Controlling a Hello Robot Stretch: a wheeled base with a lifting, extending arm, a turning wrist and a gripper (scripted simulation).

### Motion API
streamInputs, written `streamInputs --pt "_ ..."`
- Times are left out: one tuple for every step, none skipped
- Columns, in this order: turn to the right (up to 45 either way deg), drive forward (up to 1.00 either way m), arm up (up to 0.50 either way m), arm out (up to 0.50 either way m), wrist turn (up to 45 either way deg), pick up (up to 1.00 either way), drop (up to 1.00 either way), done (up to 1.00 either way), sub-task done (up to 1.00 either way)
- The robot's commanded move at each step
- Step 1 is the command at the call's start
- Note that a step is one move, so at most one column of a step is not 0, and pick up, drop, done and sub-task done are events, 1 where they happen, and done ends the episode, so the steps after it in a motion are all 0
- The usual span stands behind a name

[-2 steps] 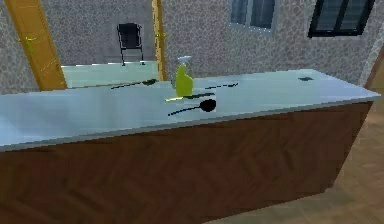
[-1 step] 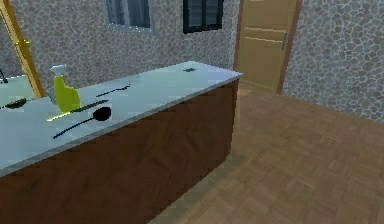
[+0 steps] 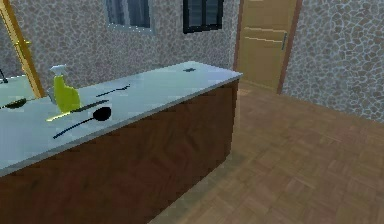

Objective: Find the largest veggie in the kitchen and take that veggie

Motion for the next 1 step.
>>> streamInputs --pt "0.0 0.0 0.38 0.0 0.0 0.0 0.0 0.0 0.0"
